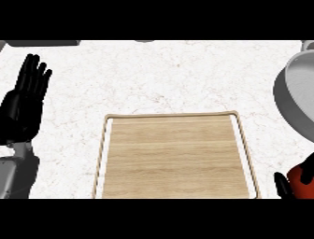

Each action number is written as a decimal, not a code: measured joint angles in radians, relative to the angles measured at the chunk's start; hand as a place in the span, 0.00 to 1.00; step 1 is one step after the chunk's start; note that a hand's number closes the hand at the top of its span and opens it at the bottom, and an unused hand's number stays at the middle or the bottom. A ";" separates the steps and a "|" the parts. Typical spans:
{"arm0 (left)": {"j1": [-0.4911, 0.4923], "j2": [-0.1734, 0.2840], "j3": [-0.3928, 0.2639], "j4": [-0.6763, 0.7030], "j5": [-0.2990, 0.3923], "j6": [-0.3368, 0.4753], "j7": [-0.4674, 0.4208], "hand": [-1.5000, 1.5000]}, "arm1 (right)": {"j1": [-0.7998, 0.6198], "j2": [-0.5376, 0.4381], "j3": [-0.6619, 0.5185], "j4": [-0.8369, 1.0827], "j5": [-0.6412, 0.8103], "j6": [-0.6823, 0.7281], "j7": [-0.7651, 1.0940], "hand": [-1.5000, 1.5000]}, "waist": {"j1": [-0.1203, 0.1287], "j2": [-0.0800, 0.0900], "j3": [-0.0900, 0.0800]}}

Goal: Pick the bell pepper from the tray and place it in the pot

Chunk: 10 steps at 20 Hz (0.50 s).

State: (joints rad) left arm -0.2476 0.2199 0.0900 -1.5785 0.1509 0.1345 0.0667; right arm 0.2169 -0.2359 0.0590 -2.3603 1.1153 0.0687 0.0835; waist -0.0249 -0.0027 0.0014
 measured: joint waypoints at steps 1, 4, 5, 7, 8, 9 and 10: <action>-0.009 -0.005 -0.003 0.015 -0.005 0.002 -0.007 0.50 | -0.021 -0.009 -0.052 0.011 -0.025 0.014 -0.004 1.00 | 0.000 0.001 0.000; -0.002 -0.001 -0.005 0.006 -0.007 -0.005 -0.007 0.50 | -0.058 -0.048 -0.223 0.068 -0.170 0.049 -0.043 1.00 | 0.006 0.001 0.000; -0.005 0.000 -0.001 0.008 -0.004 -0.005 -0.004 0.50 | -0.070 -0.065 -0.282 0.098 -0.233 0.057 -0.061 1.00 | 0.007 0.001 0.000; -0.002 -0.002 0.000 0.011 -0.004 -0.008 -0.013 0.50 | -0.100 -0.121 -0.399 0.167 -0.350 0.087 -0.106 1.00 | 0.010 0.002 0.000; -0.003 -0.005 -0.001 0.017 -0.007 -0.008 -0.020 0.50 | -0.122 -0.150 -0.449 0.220 -0.394 0.096 -0.130 1.00 | 0.012 0.002 0.000; -0.007 -0.004 -0.002 0.016 -0.007 -0.009 -0.016 0.50 | -0.147 -0.182 -0.495 0.277 -0.435 0.106 -0.154 1.00 | 0.015 0.003 0.000; -0.013 -0.009 -0.008 0.020 -0.011 -0.008 -0.014 0.50 | -0.170 -0.206 -0.529 0.340 -0.464 0.107 -0.184 1.00 | 0.017 0.003 0.000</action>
State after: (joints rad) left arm -0.2606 0.2112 0.0821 -1.5588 0.1399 0.1266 0.0527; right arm 0.0466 -0.4419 -0.4703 -2.0201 0.6517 0.1753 -0.1004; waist -0.0076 0.0004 0.0012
